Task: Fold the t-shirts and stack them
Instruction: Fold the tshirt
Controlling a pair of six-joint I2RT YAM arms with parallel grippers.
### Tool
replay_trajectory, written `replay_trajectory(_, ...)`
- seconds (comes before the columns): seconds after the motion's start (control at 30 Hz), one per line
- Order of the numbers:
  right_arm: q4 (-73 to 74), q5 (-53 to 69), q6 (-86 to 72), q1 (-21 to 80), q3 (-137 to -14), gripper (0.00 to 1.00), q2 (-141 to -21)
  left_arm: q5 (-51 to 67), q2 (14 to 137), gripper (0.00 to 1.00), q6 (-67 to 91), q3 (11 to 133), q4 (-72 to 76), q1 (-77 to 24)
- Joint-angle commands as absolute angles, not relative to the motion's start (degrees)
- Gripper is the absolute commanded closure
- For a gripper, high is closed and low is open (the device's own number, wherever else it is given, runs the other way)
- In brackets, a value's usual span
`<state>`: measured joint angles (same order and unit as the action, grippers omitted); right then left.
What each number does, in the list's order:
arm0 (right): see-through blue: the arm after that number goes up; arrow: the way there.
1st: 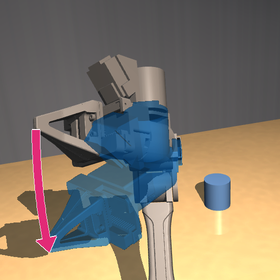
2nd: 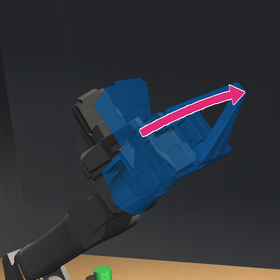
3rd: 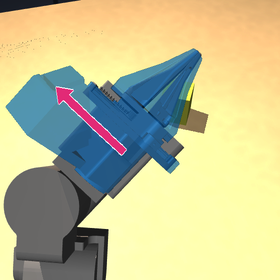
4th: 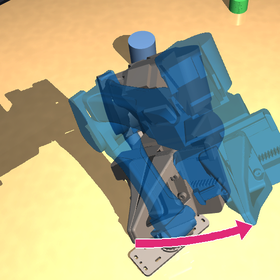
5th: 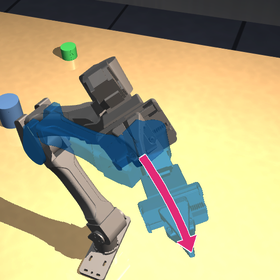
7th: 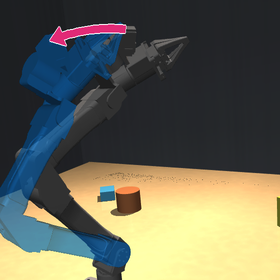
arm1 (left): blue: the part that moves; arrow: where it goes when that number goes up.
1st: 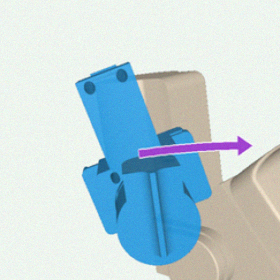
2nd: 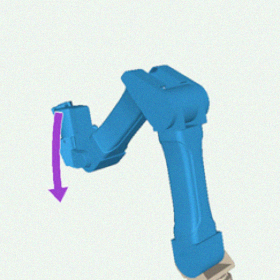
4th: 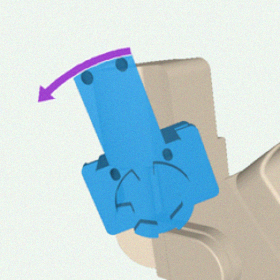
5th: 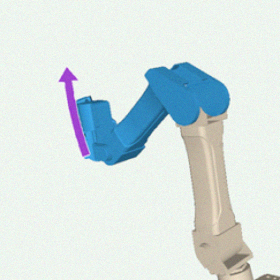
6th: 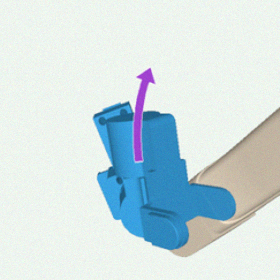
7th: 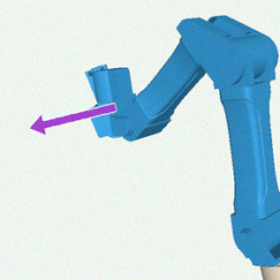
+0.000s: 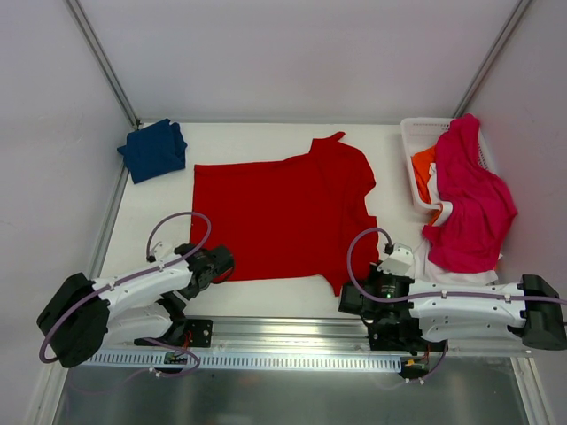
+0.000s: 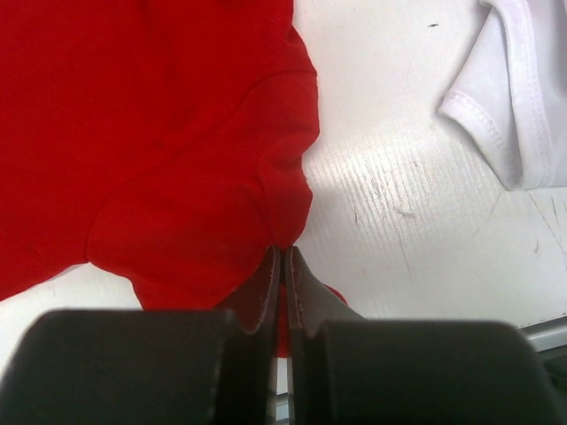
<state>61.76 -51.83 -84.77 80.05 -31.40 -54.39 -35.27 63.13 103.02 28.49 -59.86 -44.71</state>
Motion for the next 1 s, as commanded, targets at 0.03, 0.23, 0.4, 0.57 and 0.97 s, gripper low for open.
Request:
replay_trajectory(0.03, 62.7, -53.4, -84.2, 79.8, -31.9, 1.0, -55.1, -38.4, 63.7, 0.19, 107.3, 26.9, -59.2, -45.4)
replay_trajectory(0.23, 62.7, -53.3, -84.1, 79.9, -32.0, 1.0, -55.0, -40.1, 65.3, 0.35, 108.0, 26.8, -57.3, -45.4)
replay_trajectory(0.4, 62.7, -52.6, -84.0, 79.9, -32.2, 0.99, -55.5, -41.6, 67.1, 0.41, 109.3, 27.4, -57.0, -45.4)
replay_trajectory(0.57, 62.7, -52.0, -83.9, 79.8, -32.2, 0.99, -55.7, -43.7, 71.0, 0.47, 110.9, 29.4, -57.0, -45.4)
replay_trajectory(0.97, 63.5, -51.9, -83.9, 79.8, -32.3, 0.99, -55.2, -48.6, 83.7, 0.83, 114.2, 34.9, -56.8, -45.4)
